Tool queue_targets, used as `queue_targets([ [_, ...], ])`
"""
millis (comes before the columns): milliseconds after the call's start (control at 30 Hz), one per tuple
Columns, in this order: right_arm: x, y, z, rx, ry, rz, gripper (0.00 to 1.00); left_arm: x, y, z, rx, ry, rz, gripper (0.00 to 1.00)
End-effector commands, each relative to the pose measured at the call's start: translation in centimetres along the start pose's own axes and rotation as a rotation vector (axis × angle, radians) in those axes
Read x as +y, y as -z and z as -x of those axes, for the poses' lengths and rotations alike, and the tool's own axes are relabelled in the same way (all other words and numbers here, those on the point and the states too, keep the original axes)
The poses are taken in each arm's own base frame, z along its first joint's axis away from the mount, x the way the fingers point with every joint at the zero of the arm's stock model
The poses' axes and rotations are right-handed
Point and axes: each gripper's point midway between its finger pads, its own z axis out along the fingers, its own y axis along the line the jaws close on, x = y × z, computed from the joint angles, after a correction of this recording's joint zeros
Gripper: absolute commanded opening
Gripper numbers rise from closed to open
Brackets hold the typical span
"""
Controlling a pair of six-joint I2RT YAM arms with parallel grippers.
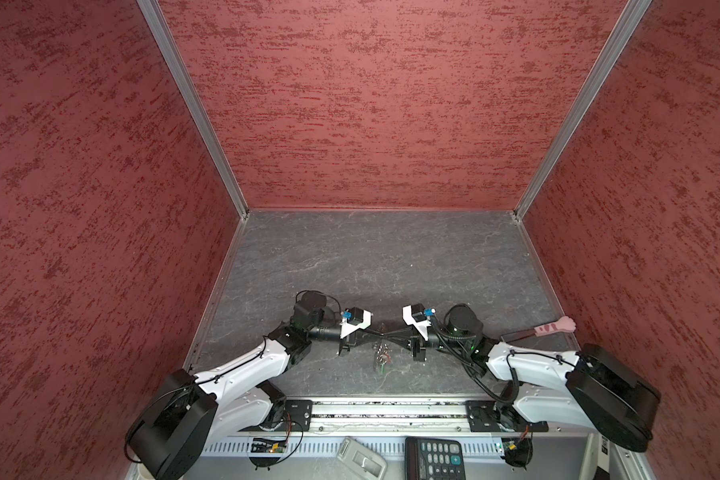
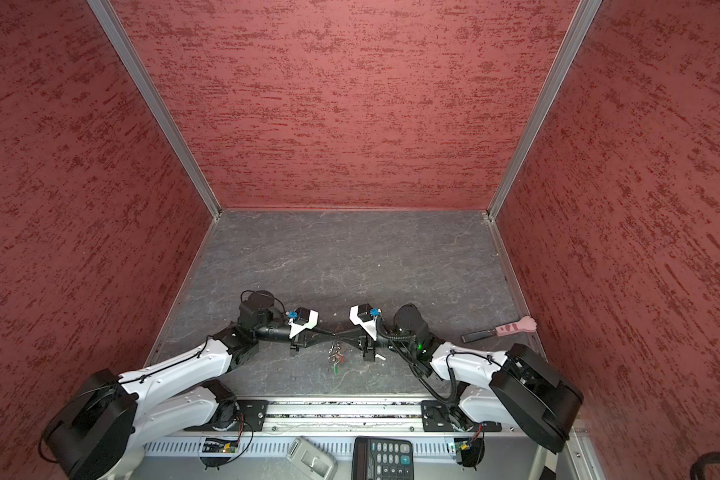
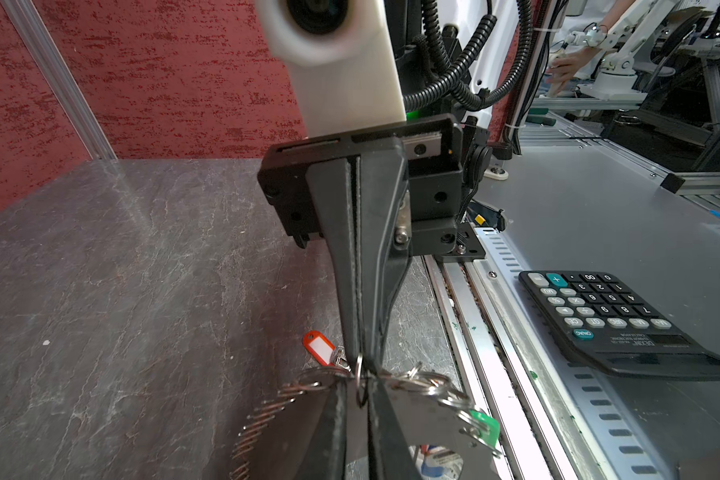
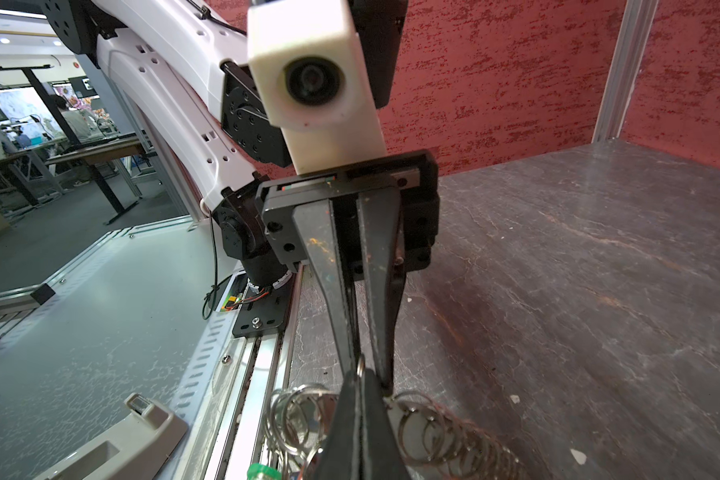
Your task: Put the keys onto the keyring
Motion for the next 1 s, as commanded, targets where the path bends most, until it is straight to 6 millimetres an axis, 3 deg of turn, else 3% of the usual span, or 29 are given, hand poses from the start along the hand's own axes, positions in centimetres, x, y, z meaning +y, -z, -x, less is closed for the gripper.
queue_targets([
  [0,0.9,0.0,1.7,-0.067,0.042,0.047,0.0,-0.4,0.1,0.5,-0.024,-0.013,-0.018,0.1],
  [367,0.5,0.2,1.3,-0.063,0.042,0.018,0.02,0.3,0.1,0.4,-0.012,-0.017,0.022,0.0],
  [467,-0.1,1.1,1.1,-0.047,0.071,-0.064,0.15,0.6,0.2,0.2,-0.003,-0.024,0.049,0.0],
  [667,-2.2,4.1,0.5,0.002,0.087,-0.304,0.28,0.5,0.1,-0.3,0.017,-0.059,0.064,0.0],
  [900,-3.9,5.9,0.1,0.03,-0.049,-0.459,0.29,0.6,-0.4,-1.0,0.039,-0.068,0.074,0.0],
  [967,-4.5,6.2,-0.2,0.04,-0.09,-0.497,0.27,-0.3,-0.7,-1.5,0.036,-0.136,0.047,0.0],
])
